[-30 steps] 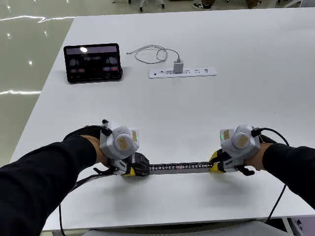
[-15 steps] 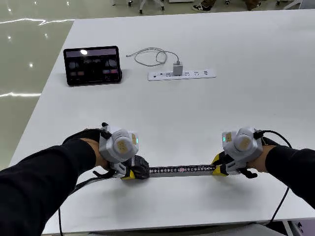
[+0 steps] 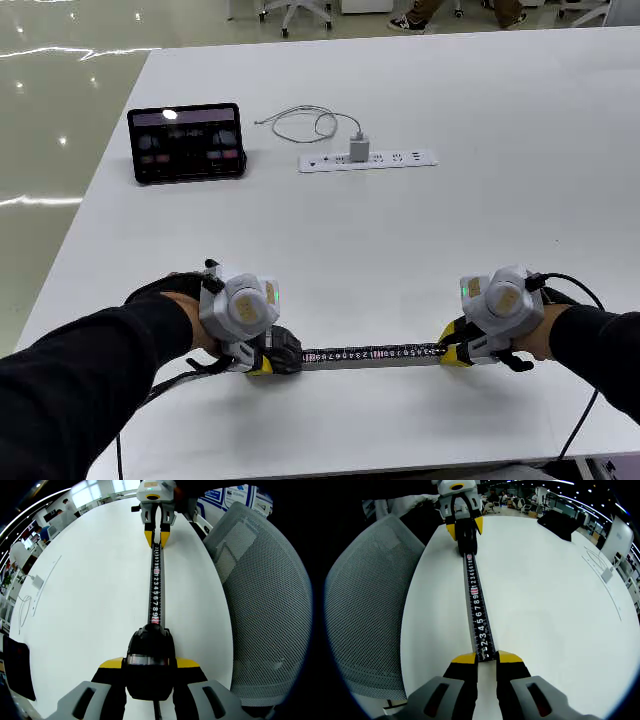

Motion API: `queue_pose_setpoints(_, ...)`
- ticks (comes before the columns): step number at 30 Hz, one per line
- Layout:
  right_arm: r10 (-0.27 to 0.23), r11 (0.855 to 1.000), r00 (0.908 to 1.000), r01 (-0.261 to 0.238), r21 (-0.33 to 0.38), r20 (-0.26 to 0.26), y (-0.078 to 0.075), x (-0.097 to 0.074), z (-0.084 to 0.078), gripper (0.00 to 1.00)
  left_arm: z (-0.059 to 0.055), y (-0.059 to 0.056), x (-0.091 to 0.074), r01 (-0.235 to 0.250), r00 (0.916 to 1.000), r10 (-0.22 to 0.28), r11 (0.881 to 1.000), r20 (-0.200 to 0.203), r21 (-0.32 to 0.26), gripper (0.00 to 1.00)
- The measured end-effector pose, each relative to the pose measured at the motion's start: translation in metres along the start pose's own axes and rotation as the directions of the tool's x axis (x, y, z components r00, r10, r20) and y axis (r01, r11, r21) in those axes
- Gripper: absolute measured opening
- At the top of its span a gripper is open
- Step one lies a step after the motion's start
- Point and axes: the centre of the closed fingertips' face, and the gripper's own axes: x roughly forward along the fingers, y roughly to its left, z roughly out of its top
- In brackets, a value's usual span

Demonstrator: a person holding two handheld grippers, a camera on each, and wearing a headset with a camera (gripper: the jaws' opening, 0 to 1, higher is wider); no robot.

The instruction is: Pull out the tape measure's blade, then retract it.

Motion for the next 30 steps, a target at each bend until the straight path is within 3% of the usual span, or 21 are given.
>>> queue_pose_setpoints(30, -0.016, 1.0, 0.9997, 0.017, 0.025, -0.016, -0.003, -0.012, -0.02, 0.08, 0.001, 0.0, 0.0, -0.004, 1.0, 0.004, 1.0, 0.001, 0.0, 0.31)
